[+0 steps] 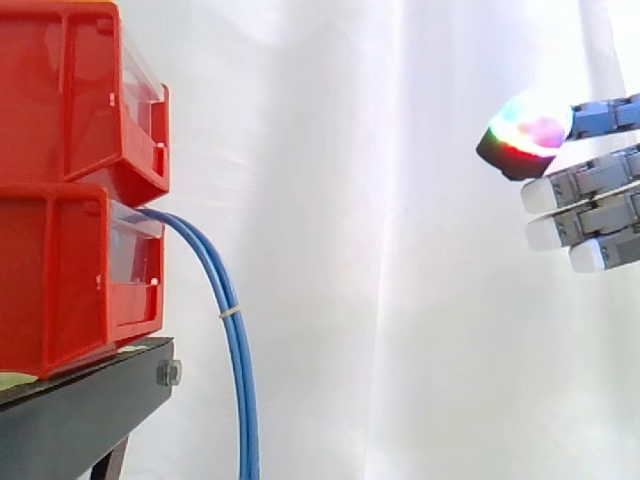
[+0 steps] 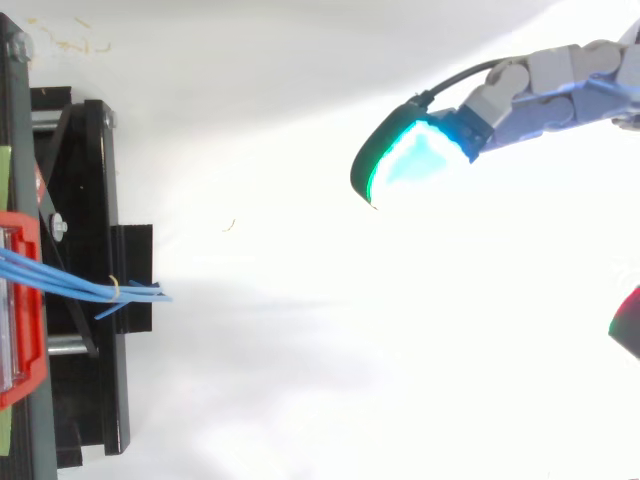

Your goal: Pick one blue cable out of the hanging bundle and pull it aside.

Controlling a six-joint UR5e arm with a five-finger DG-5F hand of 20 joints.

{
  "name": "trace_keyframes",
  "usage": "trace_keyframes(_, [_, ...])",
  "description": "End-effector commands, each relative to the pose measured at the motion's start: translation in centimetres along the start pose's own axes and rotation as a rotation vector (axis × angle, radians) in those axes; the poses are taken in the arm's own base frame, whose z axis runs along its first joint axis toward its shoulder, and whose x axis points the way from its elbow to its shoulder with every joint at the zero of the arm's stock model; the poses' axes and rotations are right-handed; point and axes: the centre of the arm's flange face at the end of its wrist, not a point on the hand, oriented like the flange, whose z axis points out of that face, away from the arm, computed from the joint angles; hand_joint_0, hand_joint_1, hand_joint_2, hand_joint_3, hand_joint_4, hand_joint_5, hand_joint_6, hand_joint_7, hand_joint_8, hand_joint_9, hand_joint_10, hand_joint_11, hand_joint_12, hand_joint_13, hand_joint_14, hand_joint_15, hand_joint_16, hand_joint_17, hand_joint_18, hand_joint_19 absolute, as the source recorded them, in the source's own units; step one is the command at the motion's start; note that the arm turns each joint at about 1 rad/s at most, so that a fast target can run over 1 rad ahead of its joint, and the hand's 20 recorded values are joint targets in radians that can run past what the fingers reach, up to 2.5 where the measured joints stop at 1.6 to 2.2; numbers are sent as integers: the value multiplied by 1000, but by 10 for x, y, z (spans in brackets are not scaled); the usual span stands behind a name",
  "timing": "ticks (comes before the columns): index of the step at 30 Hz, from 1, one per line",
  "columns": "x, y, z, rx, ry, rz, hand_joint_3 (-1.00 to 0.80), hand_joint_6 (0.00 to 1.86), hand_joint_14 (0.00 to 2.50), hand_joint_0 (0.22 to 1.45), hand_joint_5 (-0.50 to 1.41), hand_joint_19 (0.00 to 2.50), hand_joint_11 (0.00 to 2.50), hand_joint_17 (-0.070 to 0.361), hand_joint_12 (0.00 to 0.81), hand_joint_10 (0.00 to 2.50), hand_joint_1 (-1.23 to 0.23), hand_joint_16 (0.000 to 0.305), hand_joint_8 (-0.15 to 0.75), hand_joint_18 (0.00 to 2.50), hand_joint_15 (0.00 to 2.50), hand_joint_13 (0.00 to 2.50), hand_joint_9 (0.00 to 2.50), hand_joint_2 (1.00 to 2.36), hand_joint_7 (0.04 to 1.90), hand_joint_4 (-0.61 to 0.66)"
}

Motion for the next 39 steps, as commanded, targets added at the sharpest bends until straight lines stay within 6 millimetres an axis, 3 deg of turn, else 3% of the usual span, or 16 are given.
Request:
trace_keyframes(1, [2,-4,1,7,-6,-12,-500,502,5,464,-205,309,30,107,360,0,-683,48,240,299,127,379,529,1000,672,171])
trace_keyframes(10, [9,-3,2,2,-29,-48,-500,502,5,466,-198,325,67,107,361,0,-672,47,252,311,148,406,568,1000,685,189])
trace_keyframes(23, [34,-69,30,14,-39,-48,-500,502,7,479,-182,371,133,103,360,5,-672,46,257,376,185,468,620,1000,726,213])
trace_keyframes(27, [38,-74,38,5,-42,-48,-500,502,7,482,-179,378,142,103,360,7,-672,46,256,382,187,473,629,1000,729,220])
trace_keyframes(29, [41,-76,45,8,-43,-46,-500,502,7,482,-178,379,146,102,360,5,-672,45,259,380,199,479,642,1000,732,217])
trace_keyframes(33, [50,-108,71,44,-44,-41,-500,502,7,483,-174,381,154,103,358,5,-668,46,262,385,204,484,650,1000,734,223])
trace_keyframes(39, [71,-126,111,32,-38,-6,-500,502,8,484,-173,396,170,105,361,6,-666,47,262,388,215,487,658,1000,743,227])
